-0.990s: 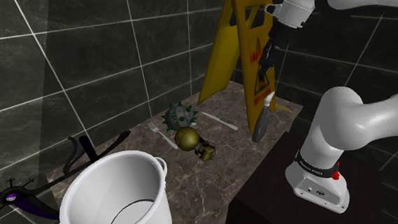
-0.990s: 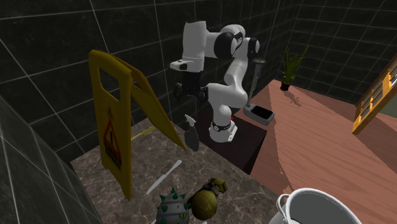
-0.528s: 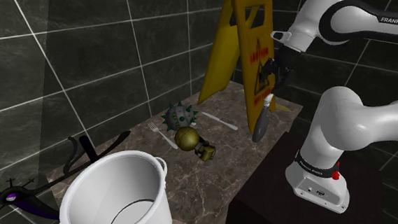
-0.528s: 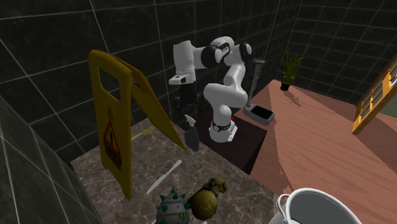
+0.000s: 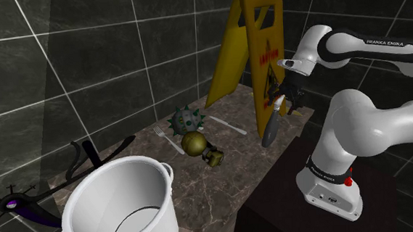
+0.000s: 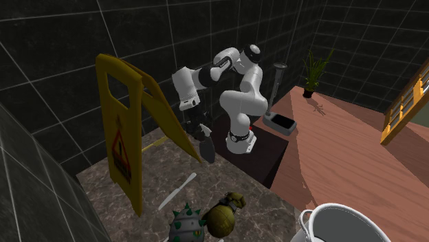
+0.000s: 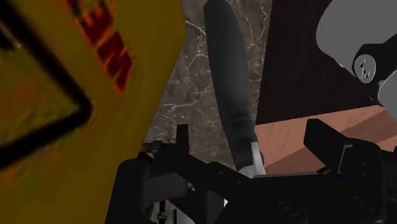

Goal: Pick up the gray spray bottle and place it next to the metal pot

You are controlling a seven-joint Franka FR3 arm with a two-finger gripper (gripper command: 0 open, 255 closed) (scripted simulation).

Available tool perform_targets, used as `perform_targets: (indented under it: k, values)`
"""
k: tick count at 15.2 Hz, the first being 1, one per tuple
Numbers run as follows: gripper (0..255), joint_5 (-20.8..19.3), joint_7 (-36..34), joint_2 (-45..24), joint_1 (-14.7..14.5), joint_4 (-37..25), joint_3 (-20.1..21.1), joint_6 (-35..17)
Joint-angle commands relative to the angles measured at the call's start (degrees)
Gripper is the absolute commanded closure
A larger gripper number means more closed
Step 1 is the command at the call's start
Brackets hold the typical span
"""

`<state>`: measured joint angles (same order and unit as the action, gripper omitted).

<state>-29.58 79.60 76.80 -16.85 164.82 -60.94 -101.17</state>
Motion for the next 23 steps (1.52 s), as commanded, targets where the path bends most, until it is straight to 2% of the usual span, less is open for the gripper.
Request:
perform_targets:
  k: [1, 9, 17, 18, 23]
  values:
    - [0, -3.9, 8.1, -2.3, -3.5, -1.8, -7.2, -0.2]
    - [0, -8.9, 8.4, -4.6, -4.3, 2.3, -13.1, -6.2]
    - [0, -8.1, 9.1, -5.5, -3.9, 2.4, -12.6, -6.8]
    - [255, -8.0, 8.9, -5.6, -4.2, 2.3, -12.6, -7.0]
    - [255, -8.0, 8.9, -5.7, -4.4, 2.2, -12.6, -7.0]
